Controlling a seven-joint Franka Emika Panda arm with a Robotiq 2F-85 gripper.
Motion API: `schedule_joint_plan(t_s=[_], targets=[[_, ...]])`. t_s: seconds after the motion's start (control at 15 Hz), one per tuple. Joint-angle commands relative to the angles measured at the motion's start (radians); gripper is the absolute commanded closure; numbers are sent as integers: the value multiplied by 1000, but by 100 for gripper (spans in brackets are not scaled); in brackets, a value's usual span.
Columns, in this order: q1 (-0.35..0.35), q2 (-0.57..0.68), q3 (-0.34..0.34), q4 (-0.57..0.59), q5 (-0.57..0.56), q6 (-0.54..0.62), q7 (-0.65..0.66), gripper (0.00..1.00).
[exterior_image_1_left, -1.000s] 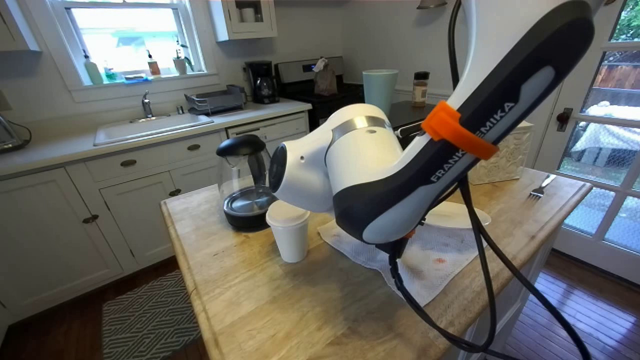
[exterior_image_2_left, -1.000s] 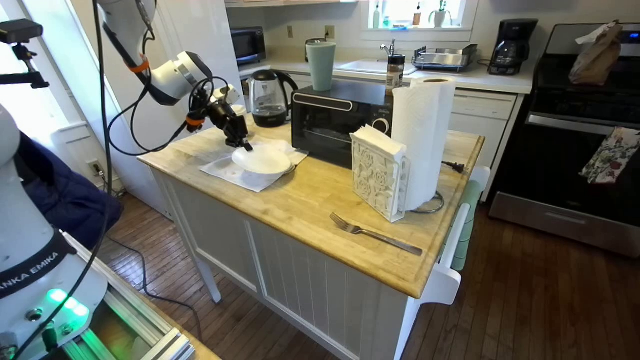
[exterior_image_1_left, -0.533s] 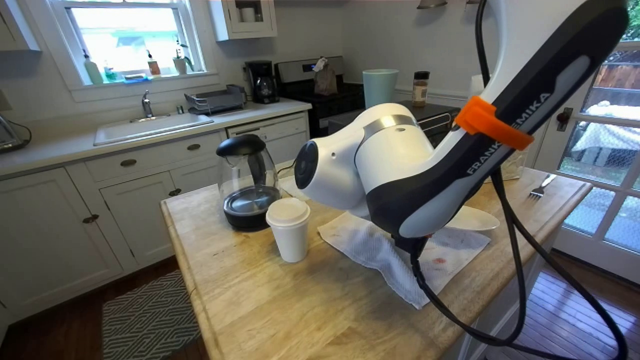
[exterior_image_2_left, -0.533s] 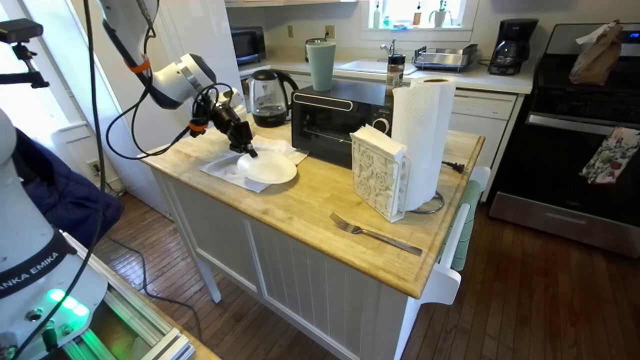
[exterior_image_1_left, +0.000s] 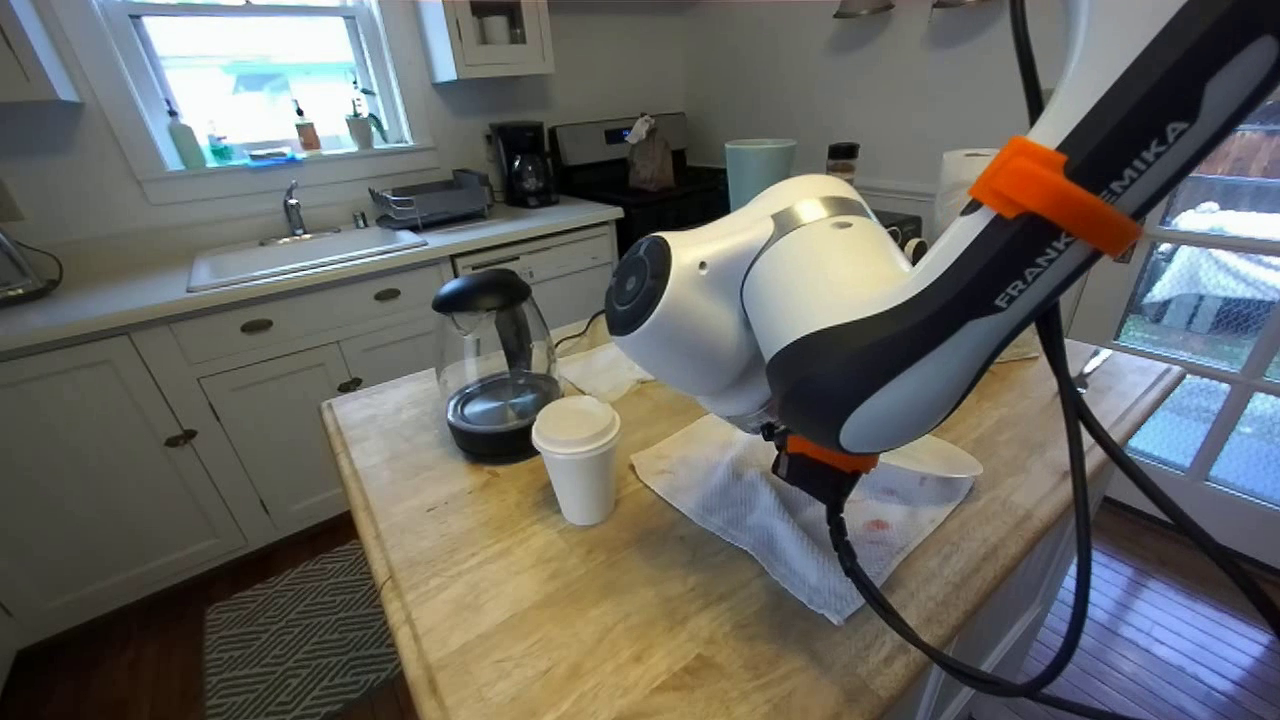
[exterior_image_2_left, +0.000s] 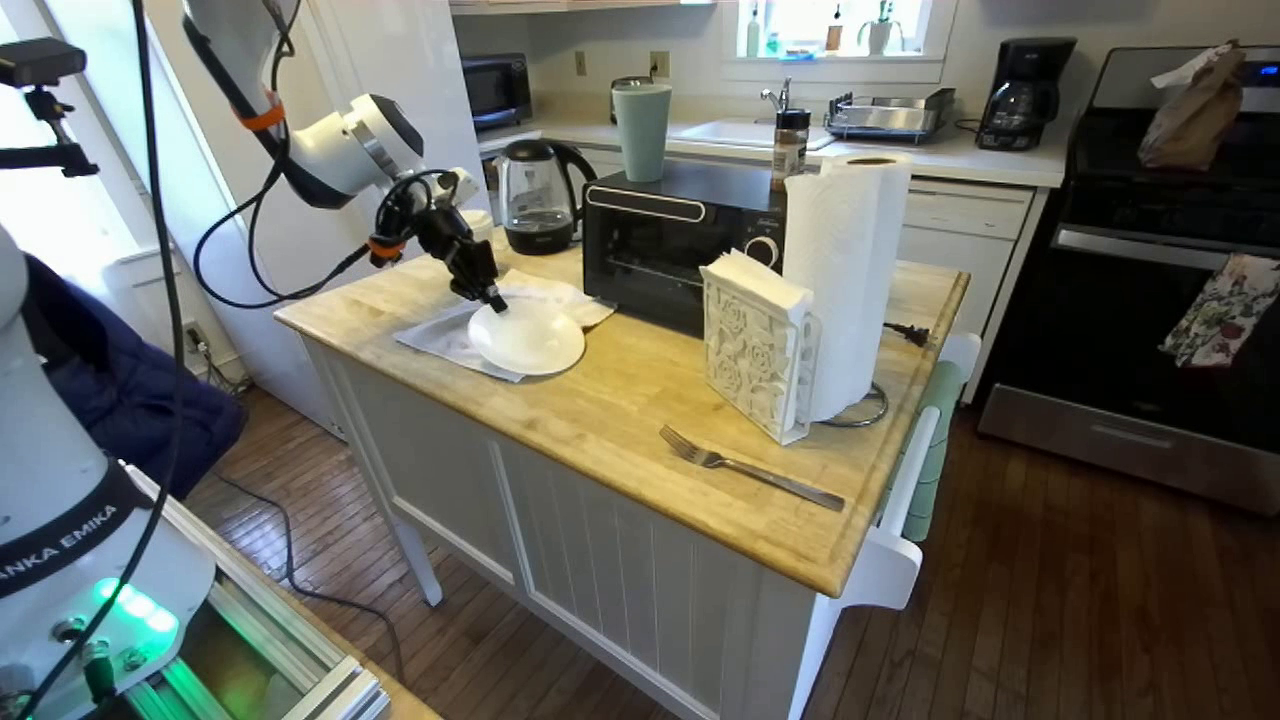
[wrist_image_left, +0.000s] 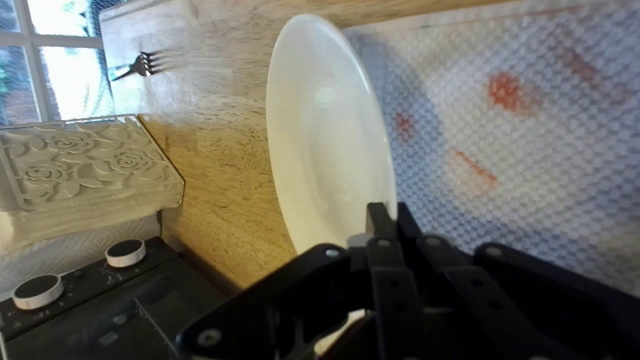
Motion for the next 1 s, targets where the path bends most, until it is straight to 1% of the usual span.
schedule_joint_plan(t_s=[0.0, 0.33, 0.93], targets=[[-10, -50, 46, -42, 50, 47, -2, 99], [1, -56, 82, -31, 101, 59, -10, 99], [35, -46, 112, 2, 119, 67, -23, 99]])
